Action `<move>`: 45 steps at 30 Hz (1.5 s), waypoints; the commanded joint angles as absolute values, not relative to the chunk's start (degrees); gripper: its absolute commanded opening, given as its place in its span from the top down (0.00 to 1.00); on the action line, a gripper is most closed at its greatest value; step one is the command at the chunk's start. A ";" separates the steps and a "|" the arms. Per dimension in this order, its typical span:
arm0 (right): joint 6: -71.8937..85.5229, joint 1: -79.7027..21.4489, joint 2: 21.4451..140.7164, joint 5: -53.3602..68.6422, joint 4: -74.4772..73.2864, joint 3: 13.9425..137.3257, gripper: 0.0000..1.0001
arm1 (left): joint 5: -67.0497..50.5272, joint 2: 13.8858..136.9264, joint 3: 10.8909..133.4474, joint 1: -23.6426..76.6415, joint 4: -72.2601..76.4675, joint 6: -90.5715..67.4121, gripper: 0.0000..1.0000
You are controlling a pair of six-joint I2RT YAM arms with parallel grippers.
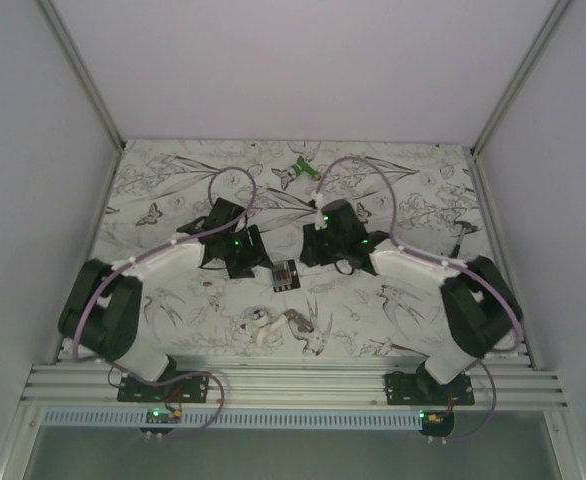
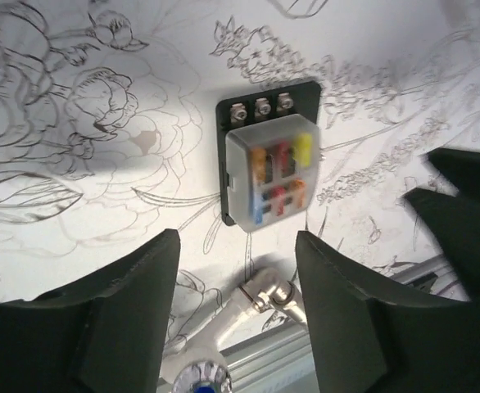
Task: Snap on the fuse box
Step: Close the fuse box cover on the fuse box base, then reset both arms
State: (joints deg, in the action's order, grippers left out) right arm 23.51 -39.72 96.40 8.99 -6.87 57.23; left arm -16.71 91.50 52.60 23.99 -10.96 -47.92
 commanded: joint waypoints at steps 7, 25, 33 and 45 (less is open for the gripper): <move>15.04 -25.63 73.35 -20.47 -4.97 47.20 0.27 | 5.95 73.78 48.99 19.07 -18.25 -38.43 0.12; 1.34 -9.38 77.11 -23.27 61.63 12.28 0.01 | 39.05 73.96 33.42 7.93 10.74 -20.15 0.00; 1.44 -4.40 86.10 -6.71 65.30 14.68 0.00 | 25.28 79.83 27.18 6.15 29.17 -8.34 0.00; 2.28 -2.95 85.89 -4.31 63.71 15.20 0.00 | 12.28 84.16 24.10 2.52 40.39 -3.99 0.00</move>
